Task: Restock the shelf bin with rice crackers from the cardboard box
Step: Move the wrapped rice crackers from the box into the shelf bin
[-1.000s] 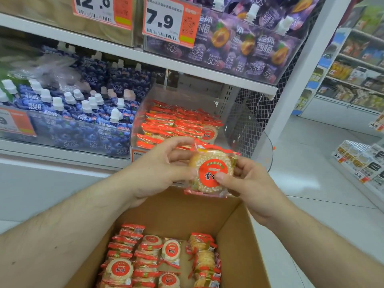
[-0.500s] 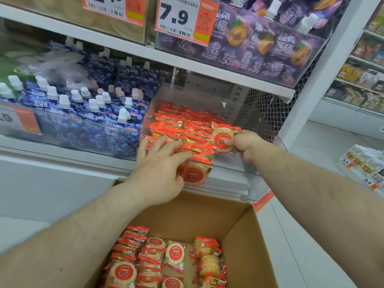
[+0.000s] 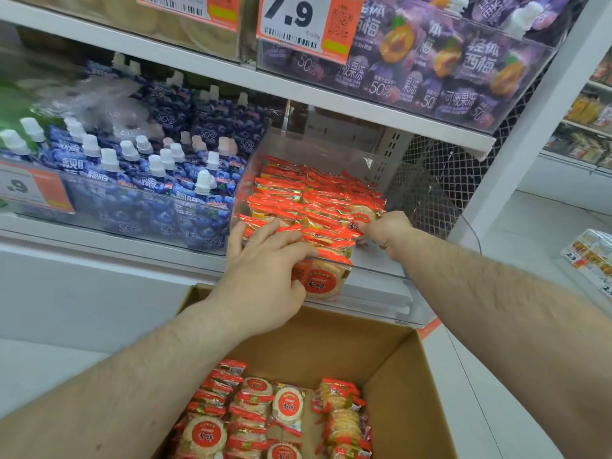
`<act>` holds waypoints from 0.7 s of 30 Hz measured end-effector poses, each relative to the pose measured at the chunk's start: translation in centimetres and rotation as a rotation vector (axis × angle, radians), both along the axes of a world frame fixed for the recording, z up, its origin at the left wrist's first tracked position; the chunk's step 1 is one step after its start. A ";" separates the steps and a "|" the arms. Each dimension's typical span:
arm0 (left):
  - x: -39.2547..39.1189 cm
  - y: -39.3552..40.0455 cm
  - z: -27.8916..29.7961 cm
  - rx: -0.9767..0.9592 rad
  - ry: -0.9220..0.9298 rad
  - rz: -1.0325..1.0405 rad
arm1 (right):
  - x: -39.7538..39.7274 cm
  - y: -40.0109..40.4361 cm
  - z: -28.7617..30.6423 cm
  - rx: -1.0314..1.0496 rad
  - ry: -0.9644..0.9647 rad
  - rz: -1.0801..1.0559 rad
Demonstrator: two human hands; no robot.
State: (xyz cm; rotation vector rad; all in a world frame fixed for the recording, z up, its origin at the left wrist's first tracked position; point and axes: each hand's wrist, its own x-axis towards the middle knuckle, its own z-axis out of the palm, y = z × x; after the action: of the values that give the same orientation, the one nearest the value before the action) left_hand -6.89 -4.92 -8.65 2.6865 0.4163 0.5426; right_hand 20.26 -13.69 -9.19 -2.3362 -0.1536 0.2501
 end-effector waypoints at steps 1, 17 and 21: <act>0.0 0.0 0.0 -0.001 0.001 0.000 | 0.0 0.1 0.0 -0.010 0.011 0.021; -0.5 -0.5 0.3 0.006 -0.204 -0.043 | -3.8 -2.3 3.4 -0.049 0.254 0.199; -0.9 -0.9 -0.1 0.046 -0.375 -0.164 | -7.1 -3.6 4.0 -0.086 -0.271 0.176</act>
State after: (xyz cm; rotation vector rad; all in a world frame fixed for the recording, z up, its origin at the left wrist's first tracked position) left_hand -7.76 -5.83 -8.75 2.5499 0.0792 0.9890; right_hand 13.19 -17.29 -5.19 -2.4368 -0.4920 0.0243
